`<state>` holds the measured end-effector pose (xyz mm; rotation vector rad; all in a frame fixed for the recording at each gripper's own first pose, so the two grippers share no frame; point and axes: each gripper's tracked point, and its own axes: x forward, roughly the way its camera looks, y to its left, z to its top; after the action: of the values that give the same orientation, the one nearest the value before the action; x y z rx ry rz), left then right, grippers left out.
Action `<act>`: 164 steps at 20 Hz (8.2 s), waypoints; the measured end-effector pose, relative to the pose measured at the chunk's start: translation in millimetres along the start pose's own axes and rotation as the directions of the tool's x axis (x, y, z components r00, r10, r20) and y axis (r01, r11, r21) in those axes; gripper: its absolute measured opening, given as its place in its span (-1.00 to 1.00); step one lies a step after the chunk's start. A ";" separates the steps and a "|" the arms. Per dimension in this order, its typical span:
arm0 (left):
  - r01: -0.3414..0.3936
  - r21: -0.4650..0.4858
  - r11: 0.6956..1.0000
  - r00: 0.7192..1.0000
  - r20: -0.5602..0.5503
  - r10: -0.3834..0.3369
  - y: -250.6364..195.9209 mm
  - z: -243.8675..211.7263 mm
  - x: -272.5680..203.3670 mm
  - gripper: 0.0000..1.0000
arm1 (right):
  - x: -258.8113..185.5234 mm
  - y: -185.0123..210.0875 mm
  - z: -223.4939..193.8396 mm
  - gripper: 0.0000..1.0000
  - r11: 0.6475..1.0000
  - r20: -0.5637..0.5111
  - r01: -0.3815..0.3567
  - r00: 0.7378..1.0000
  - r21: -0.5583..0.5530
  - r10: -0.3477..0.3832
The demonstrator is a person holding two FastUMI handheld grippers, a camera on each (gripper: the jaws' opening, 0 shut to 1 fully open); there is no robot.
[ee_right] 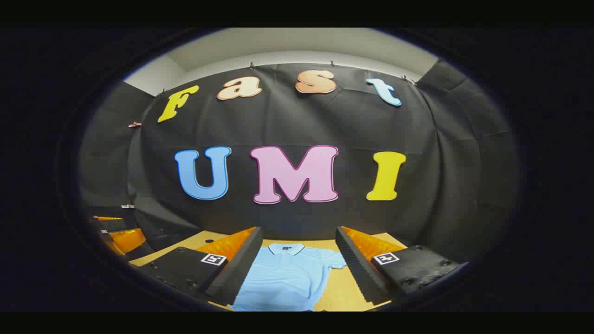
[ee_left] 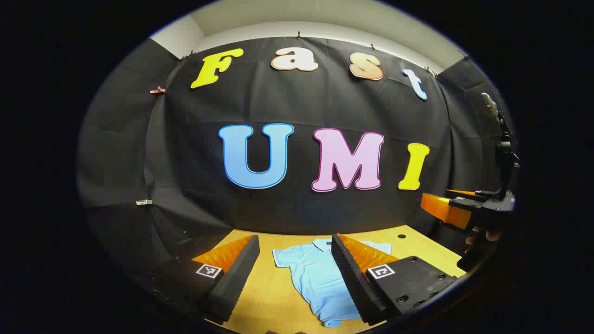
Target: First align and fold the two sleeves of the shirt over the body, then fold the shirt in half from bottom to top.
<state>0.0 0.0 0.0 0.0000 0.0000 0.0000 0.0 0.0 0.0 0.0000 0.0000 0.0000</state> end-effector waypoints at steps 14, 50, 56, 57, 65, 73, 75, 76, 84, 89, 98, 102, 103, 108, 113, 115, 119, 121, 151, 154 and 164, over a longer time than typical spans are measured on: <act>0.011 0.001 1.000 1.000 -0.001 -0.011 -4.3 -4.9 25.5 0.97 | 16.8 -7.1 -18.4 0.97 1.000 -0.002 0.020 1.000 0.003 -0.020; -0.034 0.007 0.999 0.946 -0.321 0.035 -49.8 -132.5 200.9 0.97 | 317.1 -217.0 -374.8 0.95 0.999 -0.634 -0.012 0.774 -0.036 -0.014; -0.014 0.005 1.000 0.936 -0.352 0.015 -66.3 -146.8 211.4 0.97 | 319.6 -224.8 -411.2 0.98 0.999 -0.671 -0.023 0.742 -0.028 -0.001; -0.011 0.001 1.000 0.935 -0.355 0.011 -68.8 -148.0 213.0 0.97 | 319.5 -222.3 -410.2 0.96 1.000 -0.671 -0.025 0.741 -0.017 0.008; -0.039 -0.010 0.999 0.928 -0.372 0.033 -68.5 -156.4 205.6 0.97 | 324.3 -201.0 -410.7 -0.85 0.999 -0.667 -0.033 0.745 -0.008 0.019; -0.100 -0.027 0.995 0.925 -0.370 0.083 -43.6 -157.4 177.9 0.97 | 334.0 -185.7 -353.6 -1.00 0.999 -0.609 0.037 0.793 -0.009 -0.035; -0.121 -0.035 0.992 0.925 -0.366 0.100 -34.9 -157.0 170.9 0.97 | 334.5 -162.9 -333.9 -1.00 1.000 -0.588 -0.003 0.809 -0.031 -0.015; -0.132 -0.043 0.990 0.926 -0.362 0.108 -30.9 -156.1 166.9 0.97 | 334.4 -148.0 -325.8 -0.93 0.999 -0.579 -0.029 0.816 -0.037 0.002; -0.183 -0.046 0.982 0.920 -0.359 0.154 -3.2 -161.0 142.4 0.97 | 326.5 -30.1 -307.0 -0.96 0.974 -0.560 -0.214 0.817 -0.073 0.137; -0.209 -0.081 0.974 0.915 -0.368 0.166 12.5 -172.2 150.2 0.97 | 310.9 36.7 -334.9 -0.87 0.946 -0.596 -0.320 0.769 -0.046 0.232; -0.212 -0.101 0.972 0.908 -0.388 0.158 35.0 -206.5 215.3 0.97 | 276.5 88.1 -370.1 -0.15 0.907 -0.629 -0.416 0.689 0.064 0.360; -0.182 -0.066 0.981 0.904 -0.404 0.140 49.1 -225.1 265.5 0.96 | 269.0 65.1 -347.0 0.94 0.922 -0.589 -0.385 0.736 0.043 0.335; -0.170 -0.056 0.984 0.902 -0.411 0.133 52.6 -230.5 281.4 0.97 | 267.2 55.5 -338.3 0.96 0.927 -0.576 -0.373 0.751 0.033 0.323; -0.114 -0.049 0.992 0.900 -0.428 0.082 62.3 -254.1 363.5 0.97 | 253.3 -7.1 -294.7 0.96 0.962 -0.491 -0.272 0.839 -0.008 0.233; -0.092 -0.033 0.995 0.876 -0.477 0.065 68.0 -298.3 428.3 0.97 | 227.9 -64.2 -281.0 0.96 0.983 -0.465 -0.180 0.872 -0.019 0.151; -0.102 0.001 0.995 0.855 -0.512 0.088 75.6 -319.6 439.1 0.97 | 215.3 -84.3 -284.7 0.95 0.988 -0.476 -0.152 0.871 -0.024 0.123; -0.117 0.009 0.993 0.832 -0.545 0.103 80.5 -339.2 447.8 0.97 | 202.7 -111.3 -285.6 0.96 0.992 -0.479 -0.122 0.873 -0.037 0.089; -0.112 -0.001 0.994 0.824 -0.559 0.092 77.9 -342.6 445.7 0.92 | 200.7 -116.4 -290.3 0.96 0.993 -0.484 -0.108 0.872 -0.039 0.076; 0.287 -0.265 0.921 0.801 -0.461 -0.382 -188.6 -258.0 343.9 -0.06 | 113.8 -106.6 -288.3 0.93 0.998 -0.511 -0.062 0.857 0.032 0.070; 0.278 -0.173 0.945 0.832 -0.449 -0.327 -163.2 -251.7 293.2 0.96 | 84.7 -86.6 -289.9 0.84 0.995 -0.534 -0.072 0.839 0.074 0.101; 0.102 -0.143 0.984 0.781 -0.601 -0.169 -76.9 -300.7 70.3 0.94 | -41.4 -37.3 -328.0 0.84 0.986 -0.667 -0.101 0.727 0.132 0.164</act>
<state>70.3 -76.9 -300.7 -0.1046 0.6582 -0.1467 -41.4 -37.3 -328.0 0.0885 0.7429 0.1462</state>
